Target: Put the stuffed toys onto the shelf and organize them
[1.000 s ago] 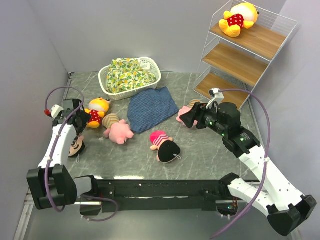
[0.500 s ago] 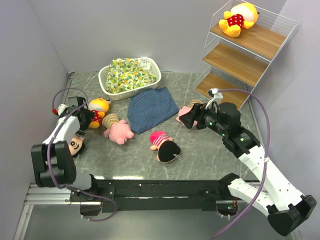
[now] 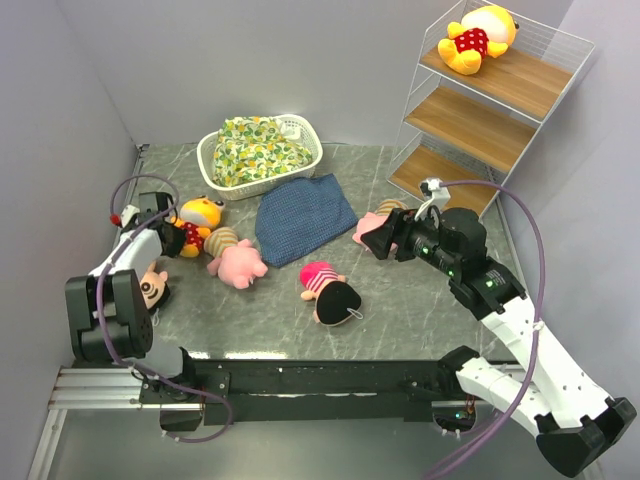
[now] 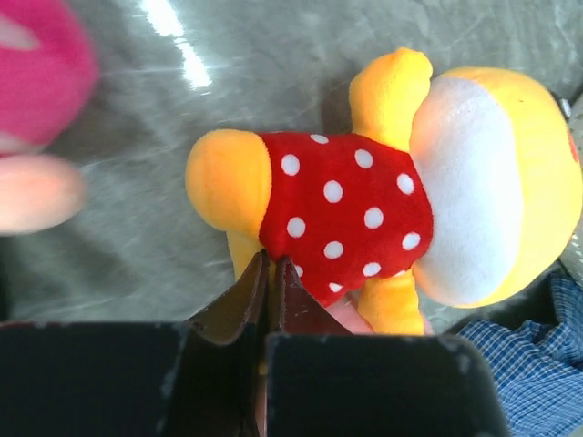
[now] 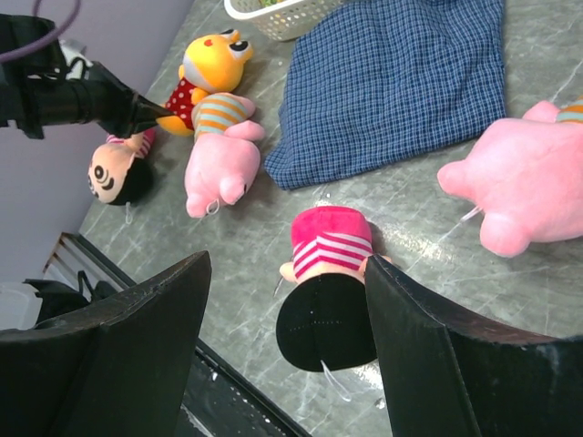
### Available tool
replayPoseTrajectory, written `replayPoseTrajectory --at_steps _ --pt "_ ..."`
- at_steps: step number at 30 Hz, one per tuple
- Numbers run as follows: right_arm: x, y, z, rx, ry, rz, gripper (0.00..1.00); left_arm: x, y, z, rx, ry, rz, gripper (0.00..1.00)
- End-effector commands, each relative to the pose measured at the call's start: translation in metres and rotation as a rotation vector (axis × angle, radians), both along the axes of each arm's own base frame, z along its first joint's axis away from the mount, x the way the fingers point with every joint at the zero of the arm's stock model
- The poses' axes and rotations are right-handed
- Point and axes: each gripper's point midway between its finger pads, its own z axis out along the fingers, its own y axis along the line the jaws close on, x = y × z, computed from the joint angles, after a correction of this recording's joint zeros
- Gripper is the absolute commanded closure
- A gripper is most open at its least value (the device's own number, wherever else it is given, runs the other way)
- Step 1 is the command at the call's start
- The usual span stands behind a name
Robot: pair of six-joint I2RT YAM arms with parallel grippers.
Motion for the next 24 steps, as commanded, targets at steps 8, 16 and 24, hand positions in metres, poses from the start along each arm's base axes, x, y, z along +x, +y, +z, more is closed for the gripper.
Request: replayPoseTrajectory --at_steps 8,16,24 --pt "-0.002 0.015 0.029 0.016 -0.072 0.072 0.25 -0.025 -0.002 0.126 0.111 -0.246 -0.086 0.99" --pt "-0.01 0.042 0.034 0.022 -0.056 0.122 0.25 -0.072 -0.056 0.168 0.041 -0.374 -0.236 0.99" --pt "-0.03 0.114 0.039 -0.006 -0.123 0.187 0.28 -0.107 -0.108 0.164 -0.212 -0.479 -0.314 0.99"
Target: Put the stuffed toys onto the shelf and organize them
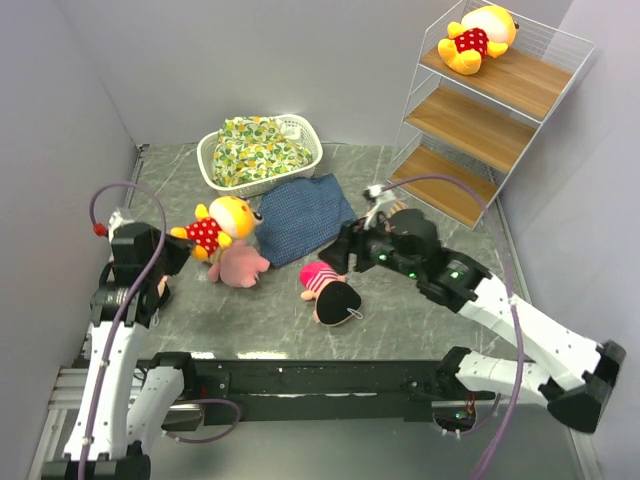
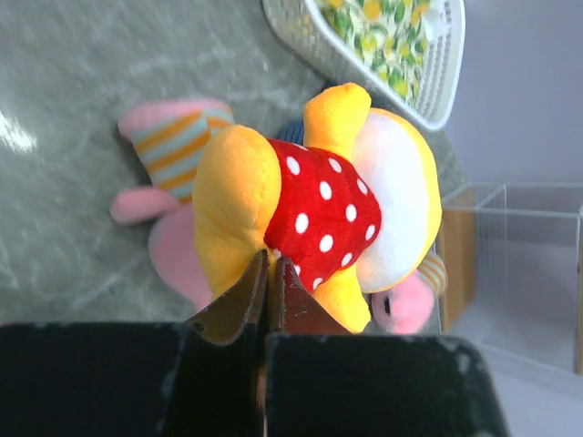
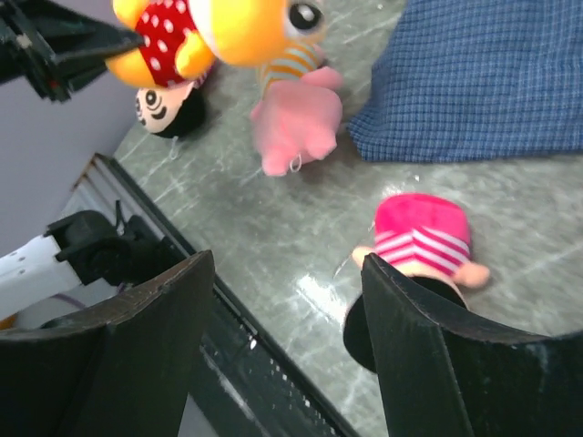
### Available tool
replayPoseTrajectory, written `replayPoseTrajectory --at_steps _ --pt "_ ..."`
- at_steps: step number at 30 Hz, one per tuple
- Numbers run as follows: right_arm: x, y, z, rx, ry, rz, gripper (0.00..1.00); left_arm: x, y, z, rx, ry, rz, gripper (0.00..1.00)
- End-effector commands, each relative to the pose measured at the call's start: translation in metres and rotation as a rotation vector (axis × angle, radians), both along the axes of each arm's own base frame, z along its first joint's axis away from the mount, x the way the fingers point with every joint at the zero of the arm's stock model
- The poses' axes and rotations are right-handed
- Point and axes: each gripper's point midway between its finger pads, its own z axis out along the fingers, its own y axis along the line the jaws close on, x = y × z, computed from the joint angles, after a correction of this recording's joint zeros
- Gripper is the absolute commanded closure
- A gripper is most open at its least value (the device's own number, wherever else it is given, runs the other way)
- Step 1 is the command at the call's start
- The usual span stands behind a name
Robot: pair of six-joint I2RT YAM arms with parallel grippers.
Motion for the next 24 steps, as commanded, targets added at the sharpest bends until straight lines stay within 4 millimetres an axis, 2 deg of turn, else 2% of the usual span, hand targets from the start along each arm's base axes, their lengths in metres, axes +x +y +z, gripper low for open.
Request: replayPoseTrajectory --at_steps 1,2,4,5,6,7,8,9,10,11,12,13,14,16,17,24 --pt "-0.001 0.043 0.042 0.057 -0.169 -0.014 0.28 -0.015 -0.03 -0.007 -0.172 -0.003 -0.085 0.99" --pt "-0.001 0.058 0.046 0.065 -0.227 0.009 0.28 -0.017 -0.037 -0.006 -0.21 -0.003 -0.107 0.99" --pt "-0.012 0.085 0.043 0.061 -0.291 0.084 0.28 -0.022 -0.048 -0.007 -0.248 0.01 -0.137 0.99" --pt "-0.015 0.097 0.054 0.111 -0.337 0.101 0.28 -0.025 -0.05 -0.005 -0.261 0.012 -0.146 0.99" --pt "-0.017 0.105 0.056 0.119 -0.363 0.119 0.28 -0.027 -0.052 -0.004 -0.27 0.014 -0.151 0.99" --pt "-0.025 0.12 0.05 0.102 -0.379 0.146 0.29 -0.029 -0.052 0.0 -0.277 0.009 -0.147 0.99" --pt "-0.026 0.128 0.062 0.102 -0.442 0.156 0.29 -0.031 -0.052 0.003 -0.279 0.0 -0.144 0.99" --pt "-0.032 0.136 0.065 0.092 -0.47 0.168 0.29 -0.034 -0.049 0.001 -0.276 0.011 -0.126 0.99" --pt "-0.038 0.148 0.057 0.038 -0.519 0.186 0.29 -0.036 -0.048 0.005 -0.281 0.004 -0.117 0.99" --pt "-0.043 0.156 0.067 0.045 -0.553 0.192 0.29 -0.038 -0.047 0.008 -0.282 -0.008 -0.113 0.99" --pt "-0.045 0.162 0.067 0.031 -0.573 0.194 0.29 -0.039 -0.048 0.009 -0.286 -0.008 -0.112 0.99" --pt "-0.048 0.172 0.057 -0.018 -0.606 0.205 0.29 -0.04 -0.049 0.011 -0.292 -0.013 -0.115 0.99" --pt "-0.048 0.177 0.062 -0.017 -0.623 0.201 0.29 -0.041 -0.049 0.012 -0.299 -0.017 -0.117 0.99" --pt "-0.046 0.187 0.054 -0.055 -0.655 0.207 0.29 -0.042 -0.054 0.012 -0.323 -0.013 -0.133 0.99" --pt "-0.046 0.191 0.057 -0.048 -0.671 0.2 0.29 -0.042 -0.056 0.012 -0.332 -0.008 -0.14 0.99" --pt "-0.038 0.213 0.037 -0.155 -0.746 0.222 0.27 -0.046 -0.063 0.028 -0.373 -0.038 -0.17 0.99"
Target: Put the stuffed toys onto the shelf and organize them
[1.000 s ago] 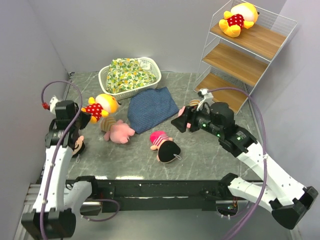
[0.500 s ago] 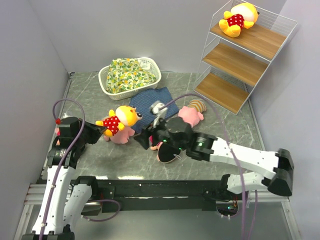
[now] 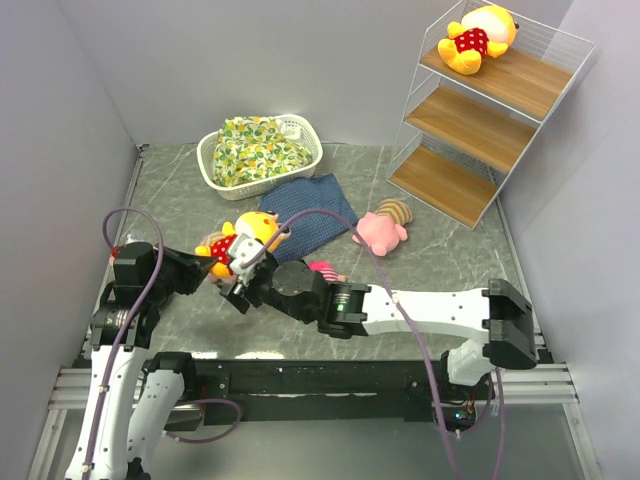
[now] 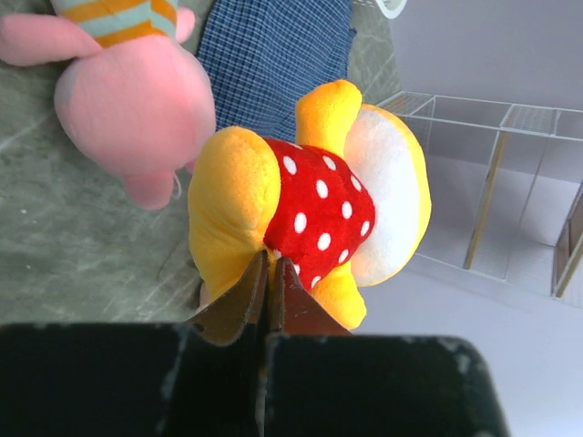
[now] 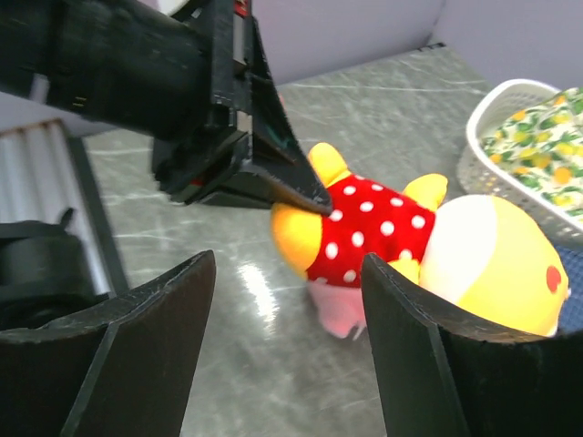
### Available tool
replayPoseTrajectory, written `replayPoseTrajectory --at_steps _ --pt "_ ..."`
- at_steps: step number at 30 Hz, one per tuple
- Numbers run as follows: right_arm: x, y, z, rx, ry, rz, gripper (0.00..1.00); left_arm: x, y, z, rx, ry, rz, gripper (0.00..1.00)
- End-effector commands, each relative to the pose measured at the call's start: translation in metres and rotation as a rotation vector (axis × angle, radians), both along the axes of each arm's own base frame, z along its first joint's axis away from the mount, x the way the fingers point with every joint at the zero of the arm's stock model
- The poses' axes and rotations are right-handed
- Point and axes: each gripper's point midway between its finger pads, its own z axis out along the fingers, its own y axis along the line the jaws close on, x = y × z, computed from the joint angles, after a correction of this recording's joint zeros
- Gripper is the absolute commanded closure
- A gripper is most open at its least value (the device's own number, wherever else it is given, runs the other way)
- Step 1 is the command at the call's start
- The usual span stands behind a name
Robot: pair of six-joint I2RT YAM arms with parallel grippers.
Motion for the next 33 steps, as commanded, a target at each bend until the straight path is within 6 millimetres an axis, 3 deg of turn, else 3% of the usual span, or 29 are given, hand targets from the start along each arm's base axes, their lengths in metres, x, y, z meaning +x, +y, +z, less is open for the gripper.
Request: replayPoseTrajectory --at_steps 1,7,22,25,26,29,30,33 --pt "0.016 0.014 0.022 0.005 -0.126 -0.048 0.27 -0.003 -0.008 0.042 -0.059 -0.101 -0.019 0.99" --pt "0.019 0.026 0.007 -0.046 -0.165 -0.052 0.25 -0.007 -0.008 0.06 -0.073 -0.137 -0.013 0.99" --pt "0.048 0.04 0.012 -0.078 -0.295 -0.179 0.36 -0.021 -0.015 0.074 -0.145 -0.164 -0.024 0.99" --pt "0.051 0.043 0.013 -0.08 -0.31 -0.183 0.47 -0.021 -0.015 0.077 -0.15 -0.172 -0.026 0.99" --pt "0.051 0.044 0.012 -0.077 -0.313 -0.185 0.66 -0.021 -0.015 0.077 -0.151 -0.173 -0.027 0.99" --pt "0.053 0.04 0.014 -0.067 -0.322 -0.2 0.94 -0.02 -0.013 0.082 -0.137 -0.19 -0.018 0.99" --pt "0.053 0.038 0.017 -0.065 -0.326 -0.199 0.99 -0.019 -0.011 0.082 -0.118 -0.197 -0.012 0.99" --pt "0.056 0.03 0.013 -0.067 -0.322 -0.19 1.0 -0.016 -0.005 0.09 -0.073 -0.236 0.003 0.98"
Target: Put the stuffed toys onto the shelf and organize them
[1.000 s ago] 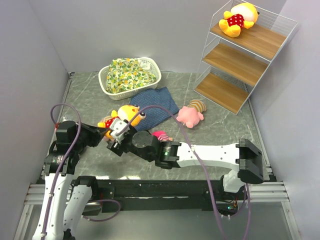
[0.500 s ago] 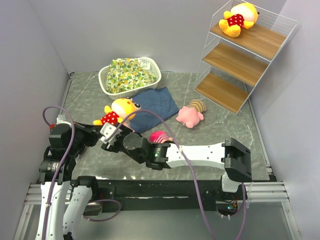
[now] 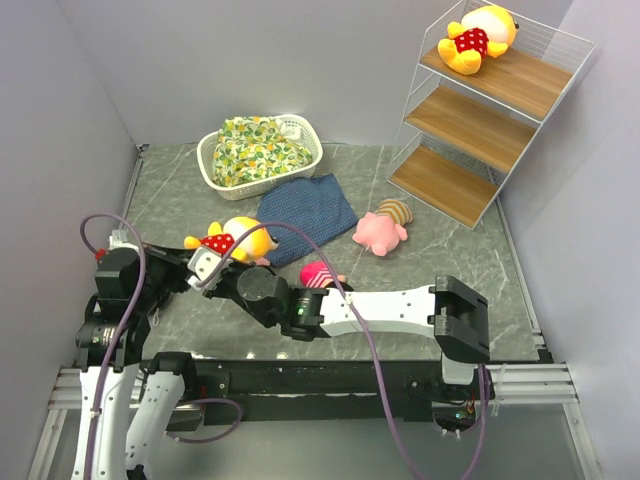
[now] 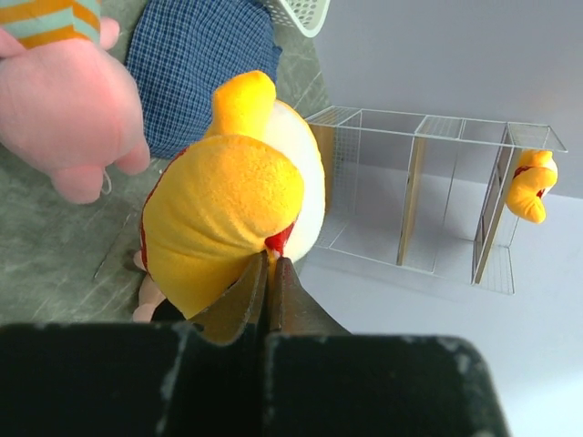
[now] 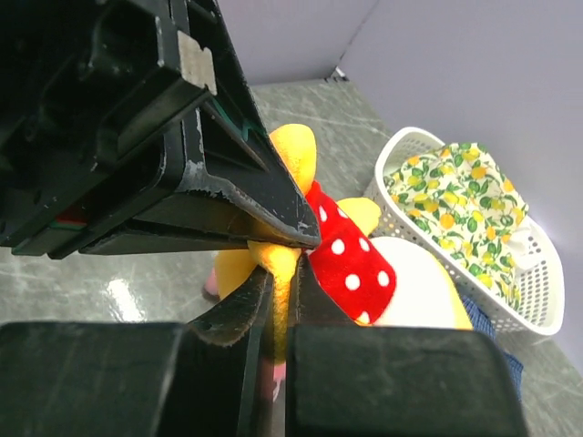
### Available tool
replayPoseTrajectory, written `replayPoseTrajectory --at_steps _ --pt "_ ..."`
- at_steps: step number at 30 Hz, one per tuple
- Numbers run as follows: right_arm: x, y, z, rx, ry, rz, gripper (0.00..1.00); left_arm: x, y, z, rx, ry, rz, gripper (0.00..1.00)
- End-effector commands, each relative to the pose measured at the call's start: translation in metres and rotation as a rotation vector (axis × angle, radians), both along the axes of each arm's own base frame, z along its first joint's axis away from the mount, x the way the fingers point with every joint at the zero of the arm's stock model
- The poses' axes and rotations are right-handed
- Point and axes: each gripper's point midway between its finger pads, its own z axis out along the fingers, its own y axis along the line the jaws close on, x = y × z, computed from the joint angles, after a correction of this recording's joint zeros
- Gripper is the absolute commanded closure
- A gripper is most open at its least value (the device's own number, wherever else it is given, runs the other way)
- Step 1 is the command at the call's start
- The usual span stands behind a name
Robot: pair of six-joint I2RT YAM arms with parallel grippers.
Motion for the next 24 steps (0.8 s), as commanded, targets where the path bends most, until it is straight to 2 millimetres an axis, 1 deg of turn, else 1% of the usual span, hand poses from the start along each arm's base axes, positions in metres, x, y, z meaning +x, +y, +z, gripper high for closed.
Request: replayPoseTrajectory --at_steps 1,2,4,5,6,7,8,9,10,11,12,13,14,15,16,17,18,19,20,21,22,23,24 --pt "0.013 -0.012 0.024 0.092 -0.023 -0.021 1.0 -0.002 -0.004 0.04 0.034 -0.131 -0.04 0.95" --pt "0.013 -0.015 0.024 0.096 -0.017 -0.01 1.0 -0.001 -0.006 0.047 0.043 -0.162 -0.057 0.81" --pt "0.012 -0.025 0.025 0.106 0.005 0.023 1.0 0.002 -0.01 0.053 0.049 -0.192 -0.086 0.6" --pt "0.012 -0.029 0.026 0.11 0.011 0.027 1.0 0.003 -0.011 0.057 0.063 -0.212 -0.1 0.39" --pt "0.011 -0.039 0.027 0.115 0.02 0.032 1.0 0.004 -0.012 0.059 0.072 -0.225 -0.109 0.29" --pt "0.012 -0.045 0.027 0.109 0.022 0.035 1.0 0.006 -0.011 0.058 0.083 -0.216 -0.11 0.16" --pt "0.011 -0.054 0.038 0.13 0.017 0.038 1.0 0.007 -0.009 0.058 0.106 -0.216 -0.106 0.12" --pt "0.01 -0.062 0.028 0.101 0.025 0.038 1.0 0.01 -0.007 0.054 0.122 -0.201 -0.099 0.09" --pt "0.015 -0.07 0.029 0.098 0.026 0.024 1.0 0.011 -0.005 0.052 0.138 -0.197 -0.098 0.06" --pt "0.015 -0.081 0.04 0.119 0.019 0.015 1.0 0.013 -0.004 0.051 0.164 -0.198 -0.103 0.05" --pt "0.016 -0.089 0.037 0.109 0.02 0.006 1.0 0.016 -0.004 0.048 0.176 -0.189 -0.105 0.03" --pt "0.019 -0.098 0.037 0.098 0.022 -0.005 1.0 0.018 -0.004 0.049 0.187 -0.201 -0.113 0.01" --pt "0.025 -0.114 0.051 0.126 0.014 -0.029 1.0 0.02 -0.005 0.047 0.223 -0.212 -0.134 0.01" --pt "0.028 -0.123 0.048 0.109 0.019 -0.037 1.0 0.025 -0.006 0.046 0.239 -0.214 -0.153 0.01" --pt "0.029 -0.13 0.051 0.109 0.019 -0.037 1.0 0.027 -0.008 0.049 0.257 -0.232 -0.174 0.03" --pt "0.036 -0.147 0.066 0.137 0.008 -0.055 1.0 0.03 -0.008 0.048 0.299 -0.246 -0.194 0.04" --pt "0.039 -0.156 0.067 0.124 0.011 -0.069 1.0 0.036 -0.008 0.044 0.323 -0.238 -0.208 0.03" --pt "0.043 -0.166 0.073 0.127 0.007 -0.089 1.0 0.04 -0.009 0.047 0.345 -0.26 -0.226 0.04" --pt "0.053 -0.184 0.084 0.139 0.0 -0.117 1.0 0.044 -0.008 0.046 0.399 -0.277 -0.252 0.04" --pt "0.055 -0.191 0.09 0.132 0.001 -0.121 1.0 0.051 -0.009 0.041 0.42 -0.267 -0.27 0.04" --pt "0.057 -0.199 0.097 0.139 -0.011 -0.137 1.0 0.054 -0.01 0.04 0.441 -0.275 -0.29 0.03" --pt "0.058 -0.212 0.11 0.151 -0.044 -0.156 1.0 0.059 -0.009 0.037 0.489 -0.288 -0.311 0.04" --pt "0.062 -0.223 0.118 0.161 -0.062 -0.184 1.0 0.066 -0.01 0.03 0.508 -0.277 -0.338 0.04"
